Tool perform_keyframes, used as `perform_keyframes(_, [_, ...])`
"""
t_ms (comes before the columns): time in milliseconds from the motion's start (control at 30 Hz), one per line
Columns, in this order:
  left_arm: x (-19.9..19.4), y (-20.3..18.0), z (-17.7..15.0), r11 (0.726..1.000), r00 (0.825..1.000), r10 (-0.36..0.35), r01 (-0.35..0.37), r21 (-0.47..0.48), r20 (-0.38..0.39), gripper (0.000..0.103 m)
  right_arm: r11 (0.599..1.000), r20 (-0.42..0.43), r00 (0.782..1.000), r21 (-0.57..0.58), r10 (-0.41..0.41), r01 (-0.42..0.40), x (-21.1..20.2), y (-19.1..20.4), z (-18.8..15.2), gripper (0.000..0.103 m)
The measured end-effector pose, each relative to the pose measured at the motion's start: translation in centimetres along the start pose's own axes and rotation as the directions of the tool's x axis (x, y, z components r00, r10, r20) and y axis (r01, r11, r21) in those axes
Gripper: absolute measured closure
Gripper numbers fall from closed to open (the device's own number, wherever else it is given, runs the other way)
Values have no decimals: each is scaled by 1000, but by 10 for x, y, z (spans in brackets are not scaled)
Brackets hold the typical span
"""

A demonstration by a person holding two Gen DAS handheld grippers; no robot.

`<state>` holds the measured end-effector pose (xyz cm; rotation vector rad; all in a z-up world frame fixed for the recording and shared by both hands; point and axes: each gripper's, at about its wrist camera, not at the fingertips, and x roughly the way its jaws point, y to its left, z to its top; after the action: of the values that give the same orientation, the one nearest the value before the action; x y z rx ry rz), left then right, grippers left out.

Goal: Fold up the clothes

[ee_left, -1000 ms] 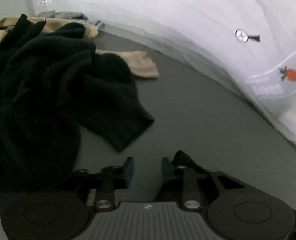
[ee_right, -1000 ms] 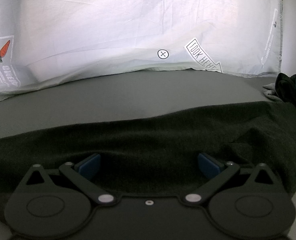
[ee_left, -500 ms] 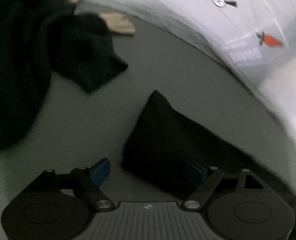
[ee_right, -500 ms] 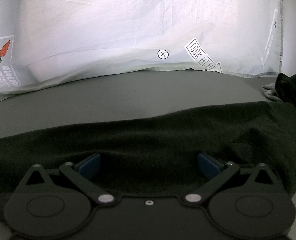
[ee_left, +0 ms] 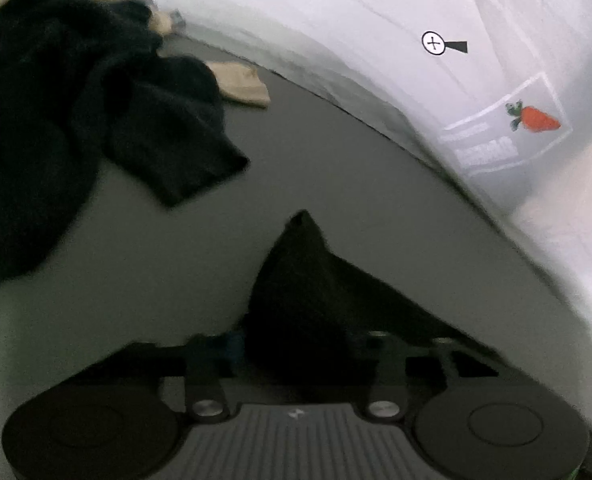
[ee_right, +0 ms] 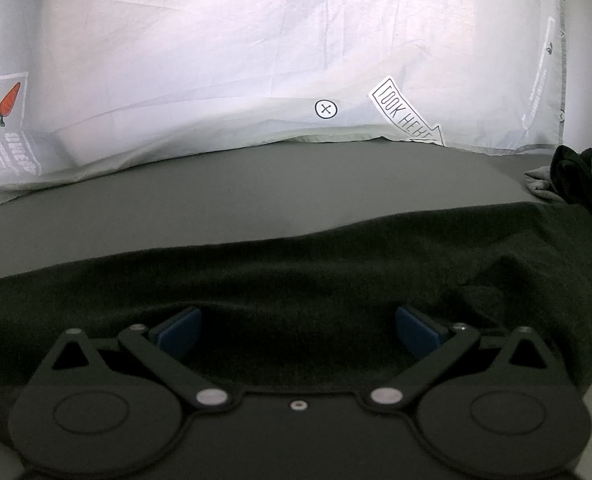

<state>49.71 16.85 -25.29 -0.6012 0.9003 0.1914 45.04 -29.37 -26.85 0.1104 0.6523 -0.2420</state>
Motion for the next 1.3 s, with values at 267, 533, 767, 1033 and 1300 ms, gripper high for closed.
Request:
perform_keyframes(267, [-22,-60,-3,957,965,-257,261,130,-47,82,1000,1,1000,-1,1,-1,1,1,-1,0])
perform_keyframes(533, [0,-143,-40,840,886,-348,440,317,-307,57,1000,5,1000,9,12,-12,1,0,-1,0])
perform_keyframes(767, [-16,-129,-18,827,841,-456,521,210,-290,32,996,24,998,64,58,-60,-2,-10,-1,0])
perform_keyframes(1033, [-18,-85,-4,936,964,-180,228,266,-194,32,972,-36,980,135,198,-191,-19,-2,18,12])
perform_keyframes(1300, [3,-66,-22,938,963,-49,136,319,-267,31,448,151,768,735,623,-508,-17,-15,-11,75])
